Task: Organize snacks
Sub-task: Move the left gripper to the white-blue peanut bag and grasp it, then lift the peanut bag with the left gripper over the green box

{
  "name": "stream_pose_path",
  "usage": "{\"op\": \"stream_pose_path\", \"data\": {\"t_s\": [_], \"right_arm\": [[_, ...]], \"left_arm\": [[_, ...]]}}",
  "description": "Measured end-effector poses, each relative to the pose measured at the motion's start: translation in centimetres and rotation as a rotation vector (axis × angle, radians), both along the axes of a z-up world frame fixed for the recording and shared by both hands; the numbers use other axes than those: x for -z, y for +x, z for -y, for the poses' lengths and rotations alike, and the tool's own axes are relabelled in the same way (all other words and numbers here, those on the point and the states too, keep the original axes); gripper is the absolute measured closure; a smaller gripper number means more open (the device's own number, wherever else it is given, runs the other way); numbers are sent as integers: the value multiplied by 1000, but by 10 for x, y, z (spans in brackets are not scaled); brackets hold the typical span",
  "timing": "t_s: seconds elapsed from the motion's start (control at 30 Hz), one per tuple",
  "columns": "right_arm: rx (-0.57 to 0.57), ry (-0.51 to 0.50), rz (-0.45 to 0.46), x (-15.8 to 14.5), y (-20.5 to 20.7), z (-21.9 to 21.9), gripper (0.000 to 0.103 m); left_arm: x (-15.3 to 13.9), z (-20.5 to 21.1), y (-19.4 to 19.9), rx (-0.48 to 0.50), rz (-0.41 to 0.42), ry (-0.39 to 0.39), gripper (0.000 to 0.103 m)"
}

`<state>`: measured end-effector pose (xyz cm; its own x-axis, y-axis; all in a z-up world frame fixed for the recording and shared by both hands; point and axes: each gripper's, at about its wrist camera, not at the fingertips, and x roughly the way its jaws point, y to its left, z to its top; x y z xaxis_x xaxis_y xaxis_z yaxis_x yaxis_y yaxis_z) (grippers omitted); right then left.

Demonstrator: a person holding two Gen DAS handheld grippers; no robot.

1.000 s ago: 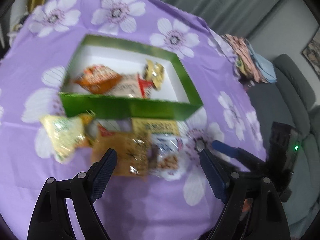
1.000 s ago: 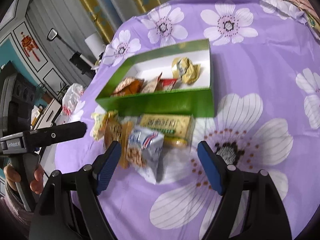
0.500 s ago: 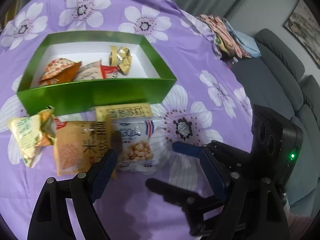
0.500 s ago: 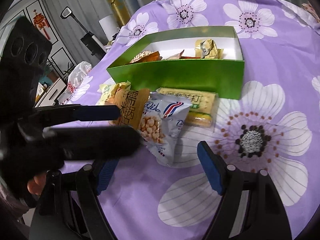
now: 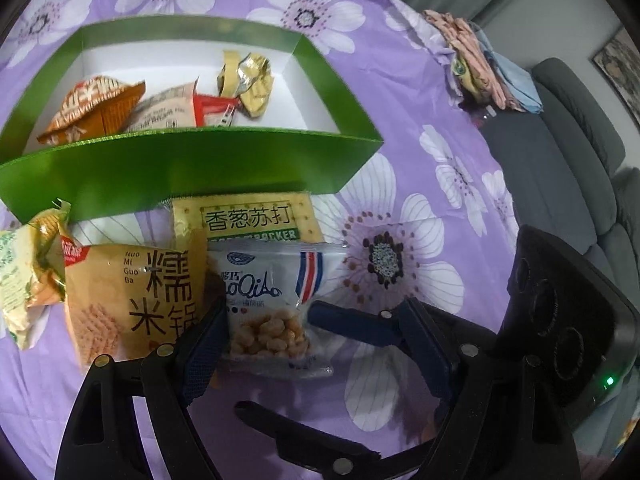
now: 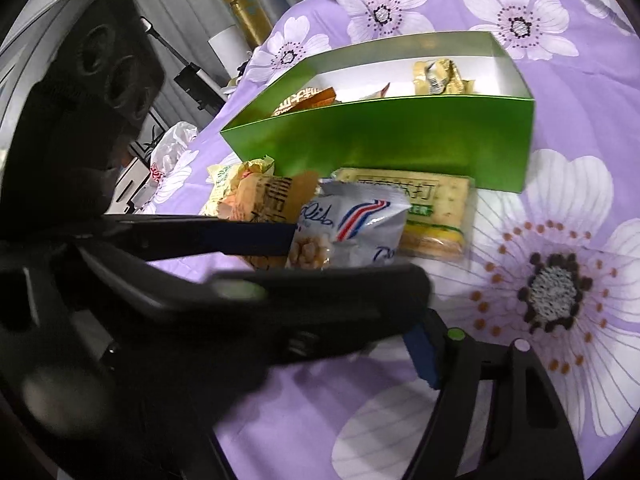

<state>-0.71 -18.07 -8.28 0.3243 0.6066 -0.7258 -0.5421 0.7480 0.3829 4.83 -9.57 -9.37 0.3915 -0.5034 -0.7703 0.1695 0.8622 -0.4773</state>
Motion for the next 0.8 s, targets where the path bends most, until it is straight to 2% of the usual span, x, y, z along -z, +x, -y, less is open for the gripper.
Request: {"op": "stream_pose_path", "data": {"t_s": [0.13,0.2,0.27,0.53,0.8], "right_arm": [[6,-9,-17,6,4,-2,48],[14,-15,-18,8,5,0,57],[15,-2,-25,9,6,2,58],[17,18,-6,6,-5,8,61],[37,39,70,-25,-22,22,61]], "left_arm": [[7,0,4,-8,-29,0,32],[8,0,3,-10,-31,3,39],[10,-1,4,-13,-36,6,43],[8,4,-4,-10,-32,21,43],[-24,15,-19,14,45,4,43]]}}
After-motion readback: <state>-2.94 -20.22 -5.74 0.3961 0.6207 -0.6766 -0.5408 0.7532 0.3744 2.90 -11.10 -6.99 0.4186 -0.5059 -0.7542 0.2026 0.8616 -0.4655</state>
